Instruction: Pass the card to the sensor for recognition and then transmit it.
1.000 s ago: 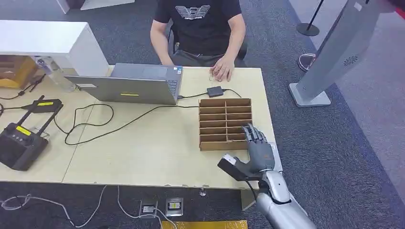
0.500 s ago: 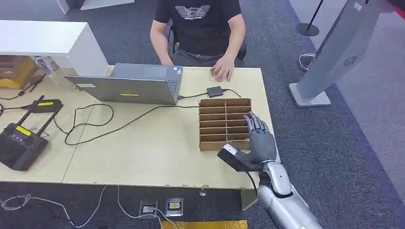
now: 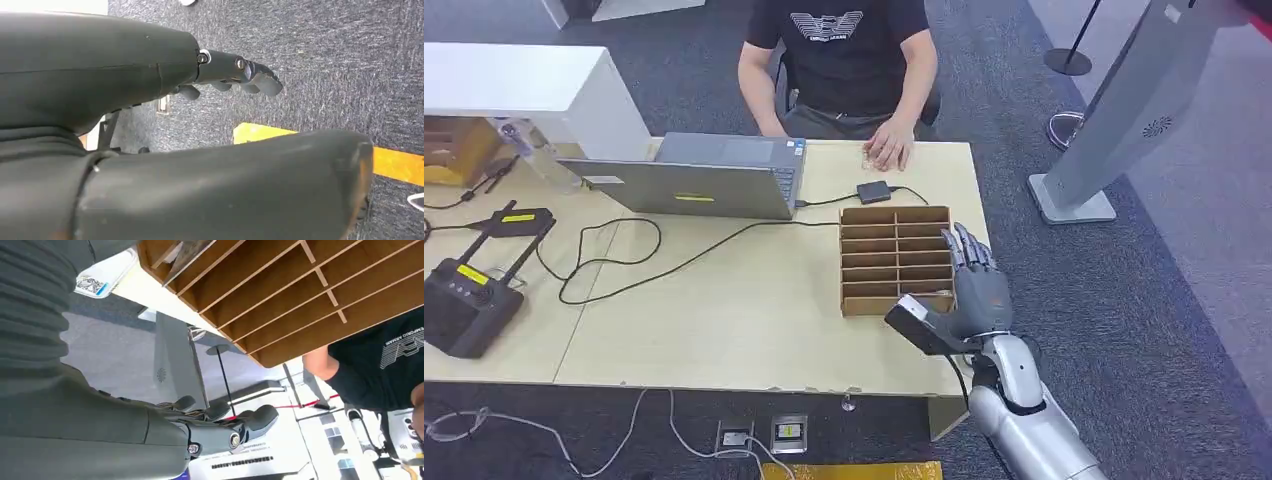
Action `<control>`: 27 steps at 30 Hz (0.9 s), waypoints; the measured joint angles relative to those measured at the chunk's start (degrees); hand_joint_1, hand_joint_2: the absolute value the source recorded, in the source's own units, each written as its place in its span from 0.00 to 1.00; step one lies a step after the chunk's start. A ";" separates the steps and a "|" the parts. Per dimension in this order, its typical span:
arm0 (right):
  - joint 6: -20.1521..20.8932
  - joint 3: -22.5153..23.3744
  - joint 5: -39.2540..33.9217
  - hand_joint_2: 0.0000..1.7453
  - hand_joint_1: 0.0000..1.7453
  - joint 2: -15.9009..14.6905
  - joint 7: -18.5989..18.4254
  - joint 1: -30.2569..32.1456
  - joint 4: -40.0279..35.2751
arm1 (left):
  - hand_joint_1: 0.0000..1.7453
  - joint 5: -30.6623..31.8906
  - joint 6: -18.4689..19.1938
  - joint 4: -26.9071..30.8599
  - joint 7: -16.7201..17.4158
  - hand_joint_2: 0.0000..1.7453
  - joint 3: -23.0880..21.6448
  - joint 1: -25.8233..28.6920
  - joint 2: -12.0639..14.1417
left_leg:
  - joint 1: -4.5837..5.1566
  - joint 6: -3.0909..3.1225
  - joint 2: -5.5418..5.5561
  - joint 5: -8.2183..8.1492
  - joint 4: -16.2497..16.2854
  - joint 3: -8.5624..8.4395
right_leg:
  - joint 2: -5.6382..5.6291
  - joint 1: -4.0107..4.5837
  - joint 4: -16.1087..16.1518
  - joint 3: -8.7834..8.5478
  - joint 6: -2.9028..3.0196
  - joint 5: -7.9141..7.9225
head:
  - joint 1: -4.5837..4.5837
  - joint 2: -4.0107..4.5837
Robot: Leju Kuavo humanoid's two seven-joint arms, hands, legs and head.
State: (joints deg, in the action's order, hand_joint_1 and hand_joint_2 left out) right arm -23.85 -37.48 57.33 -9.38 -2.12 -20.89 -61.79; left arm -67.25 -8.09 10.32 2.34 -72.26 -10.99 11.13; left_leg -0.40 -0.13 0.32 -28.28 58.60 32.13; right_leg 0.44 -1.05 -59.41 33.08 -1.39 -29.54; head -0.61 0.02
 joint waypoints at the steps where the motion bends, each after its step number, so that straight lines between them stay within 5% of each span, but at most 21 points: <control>1: 0.04 0.00 0.00 1.00 0.00 0.00 0.00 0.13 -0.13 | 0.00 0.04 0.09 0.02 -0.04 0.00 0.00 -0.01 0.00 | 0.00 0.00 0.00 0.00 0.00 0.00 | 0.00 0.00 0.00 0.00 0.00 0.00 | 0.00 0.00; 27: 1.29 -0.37 -0.07 1.00 0.00 -0.15 1.07 2.06 -0.66 | 0.00 0.02 0.00 0.02 -0.26 0.00 0.00 0.01 -0.02 | 0.00 0.00 0.00 0.00 0.00 0.02 | 0.01 0.00 0.00 0.00 0.00 0.00 | 0.00 0.00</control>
State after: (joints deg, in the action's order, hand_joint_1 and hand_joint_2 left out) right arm -22.56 -37.86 57.27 -9.53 -1.05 -18.83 -62.45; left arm -67.23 -8.09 10.34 2.08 -72.26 -10.97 11.10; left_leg -0.40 -0.13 0.32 -28.28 58.60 32.14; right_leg 0.45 -1.05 -59.41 33.08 -1.39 -29.54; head -0.61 0.02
